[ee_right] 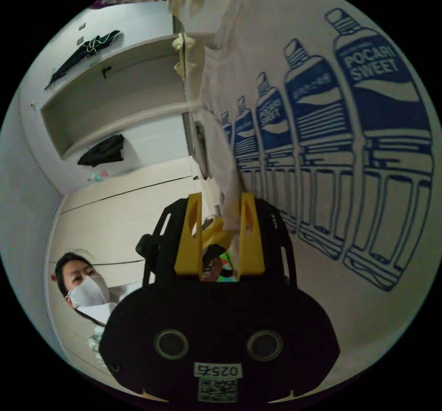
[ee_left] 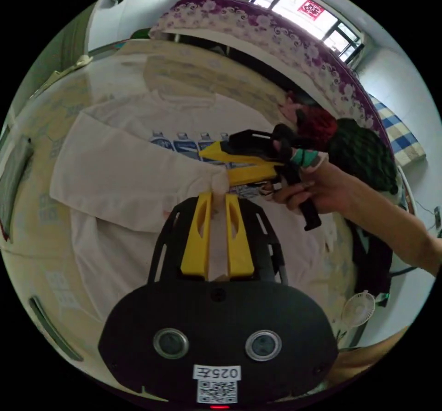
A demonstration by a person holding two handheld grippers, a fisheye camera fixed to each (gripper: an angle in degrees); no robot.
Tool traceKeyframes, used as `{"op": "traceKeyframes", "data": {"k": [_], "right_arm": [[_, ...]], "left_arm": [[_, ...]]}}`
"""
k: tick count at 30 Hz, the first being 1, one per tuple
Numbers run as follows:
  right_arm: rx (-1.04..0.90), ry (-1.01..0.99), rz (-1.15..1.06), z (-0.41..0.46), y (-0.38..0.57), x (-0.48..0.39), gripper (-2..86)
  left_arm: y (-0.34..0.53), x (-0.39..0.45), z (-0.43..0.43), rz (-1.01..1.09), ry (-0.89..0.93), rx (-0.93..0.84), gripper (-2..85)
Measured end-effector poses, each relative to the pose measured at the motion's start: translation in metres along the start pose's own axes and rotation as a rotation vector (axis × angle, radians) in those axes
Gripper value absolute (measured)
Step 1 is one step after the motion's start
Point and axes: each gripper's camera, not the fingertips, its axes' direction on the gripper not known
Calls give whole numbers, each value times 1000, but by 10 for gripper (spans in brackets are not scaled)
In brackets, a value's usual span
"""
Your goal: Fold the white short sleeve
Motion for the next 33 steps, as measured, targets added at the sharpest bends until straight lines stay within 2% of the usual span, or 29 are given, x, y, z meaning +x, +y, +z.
{"op": "traceKeyframes", "data": {"k": [4, 11, 14, 17, 19, 23, 26, 29, 31, 33], "right_arm": [[25, 56, -21, -3, 11, 1, 115], [96, 103, -78, -13, 51, -5, 112], [116, 165, -76, -17, 60, 2, 103], [141, 105, -43, -19, 70, 11, 96], [141, 149, -60, -17, 77, 9, 85], [104, 278, -116, -10, 81, 4, 7], [52, 265, -186, -9, 74, -23, -4], [-28, 168, -320, -17, 60, -90, -7], [-72, 267, -409, -31, 53, -140, -7], [-72, 459, -501, -60, 45, -197, -8]], "left_arm": [[22, 0, -17, 36, -21, -4, 32], [63, 10, -67, 206, -233, 78, 43], [46, 14, -51, 263, -205, 78, 50], [25, 31, -16, 362, -245, 51, 47], [15, 42, 4, 409, -242, 21, 47], [5, 50, 54, 410, -316, -99, 30], [4, 52, 49, 339, -343, -27, -9], [-13, 61, -3, 239, -243, 132, -10], [-30, 68, -36, 231, -199, 224, 0], [-48, 80, -61, 295, -172, 337, 6]]}}
